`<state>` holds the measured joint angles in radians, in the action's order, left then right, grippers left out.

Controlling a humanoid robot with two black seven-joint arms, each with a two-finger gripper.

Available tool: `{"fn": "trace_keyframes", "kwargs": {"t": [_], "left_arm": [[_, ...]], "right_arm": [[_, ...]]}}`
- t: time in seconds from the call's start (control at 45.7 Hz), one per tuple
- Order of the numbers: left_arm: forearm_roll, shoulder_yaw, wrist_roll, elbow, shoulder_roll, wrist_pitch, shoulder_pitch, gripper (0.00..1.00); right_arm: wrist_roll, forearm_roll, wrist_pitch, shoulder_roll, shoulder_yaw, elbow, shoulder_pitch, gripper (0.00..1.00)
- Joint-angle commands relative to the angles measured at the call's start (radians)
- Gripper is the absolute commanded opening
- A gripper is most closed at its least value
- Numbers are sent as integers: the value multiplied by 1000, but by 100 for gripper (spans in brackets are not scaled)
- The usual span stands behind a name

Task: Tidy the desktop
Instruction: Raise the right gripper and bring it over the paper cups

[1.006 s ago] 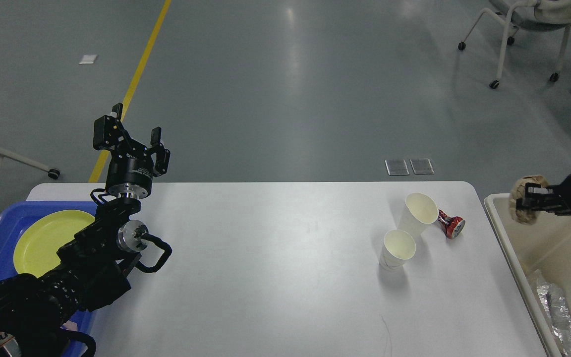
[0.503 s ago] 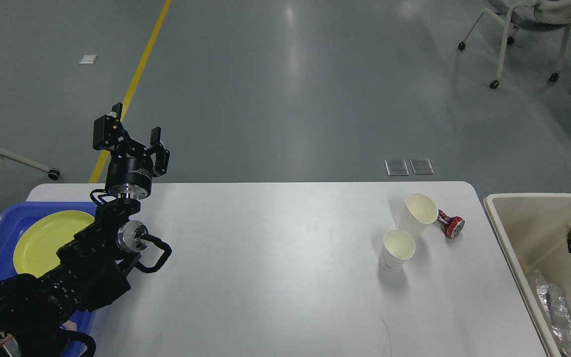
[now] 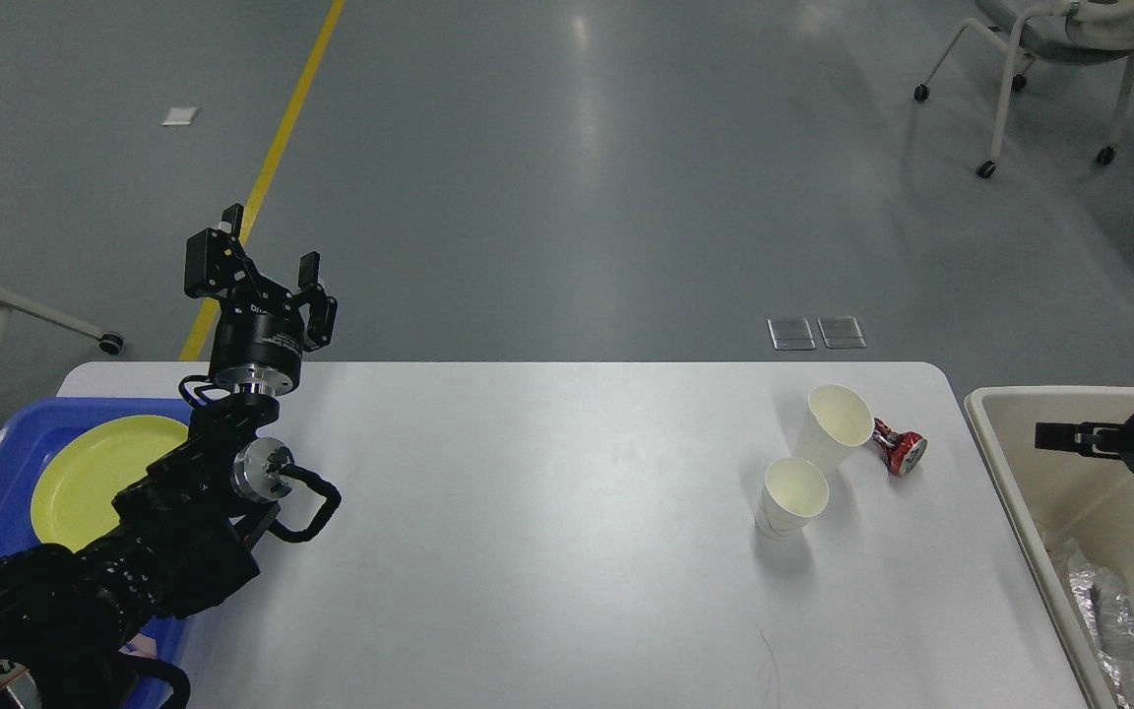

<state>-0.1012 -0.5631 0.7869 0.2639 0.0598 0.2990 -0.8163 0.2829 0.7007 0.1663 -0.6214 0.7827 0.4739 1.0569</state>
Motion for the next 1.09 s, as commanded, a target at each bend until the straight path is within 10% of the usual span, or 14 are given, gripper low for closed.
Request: {"fn": "trace_keyframes", "kwargs": {"t": [0.0, 0.35, 0.81, 1.072], "left_arm": [[0, 0, 0, 0, 0, -1, 0, 100], [0, 0, 0, 0, 0, 0, 0, 100], [0, 0, 0, 0, 0, 0, 0, 100], [0, 0, 0, 0, 0, 0, 0, 100]], "right_arm": [[-2, -26, 1, -11, 0, 115, 92, 100], [-1, -67, 166, -95, 0, 419, 414, 100], [-2, -285, 778, -248, -28, 827, 1112, 100], [-19, -375, 794, -334, -216, 940, 1304, 100]]}}
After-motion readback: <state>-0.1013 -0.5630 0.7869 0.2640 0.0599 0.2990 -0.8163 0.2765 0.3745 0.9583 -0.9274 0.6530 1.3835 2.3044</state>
